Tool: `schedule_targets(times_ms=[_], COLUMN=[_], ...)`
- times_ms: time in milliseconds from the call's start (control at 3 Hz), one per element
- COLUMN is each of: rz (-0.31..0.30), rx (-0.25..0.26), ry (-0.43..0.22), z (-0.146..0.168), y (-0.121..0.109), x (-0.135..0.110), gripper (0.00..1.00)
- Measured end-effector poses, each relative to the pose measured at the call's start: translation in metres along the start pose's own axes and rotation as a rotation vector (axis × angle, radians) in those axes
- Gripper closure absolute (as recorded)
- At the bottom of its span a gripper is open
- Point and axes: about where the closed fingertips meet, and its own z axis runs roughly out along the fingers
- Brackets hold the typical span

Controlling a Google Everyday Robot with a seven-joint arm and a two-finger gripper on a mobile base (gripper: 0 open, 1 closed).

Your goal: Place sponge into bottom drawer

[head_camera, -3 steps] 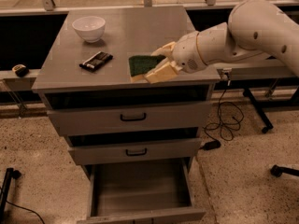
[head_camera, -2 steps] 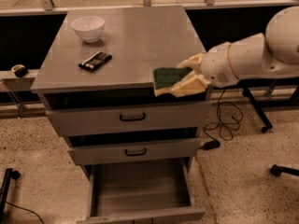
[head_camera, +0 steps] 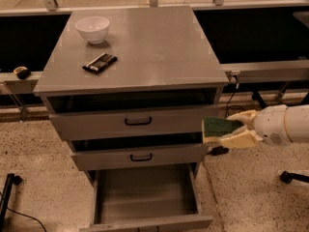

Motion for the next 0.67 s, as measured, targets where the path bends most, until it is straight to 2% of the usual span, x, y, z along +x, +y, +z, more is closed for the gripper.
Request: schedule_targets(times_ms=[333, 667], rz=[0.003, 0.061], rx=[-0.002, -0.029], ry=[0.002, 0.028], z=[0.004, 0.06], y=[0.001, 0.016], x=[0.002, 0.039], gripper=[1.0, 1.0])
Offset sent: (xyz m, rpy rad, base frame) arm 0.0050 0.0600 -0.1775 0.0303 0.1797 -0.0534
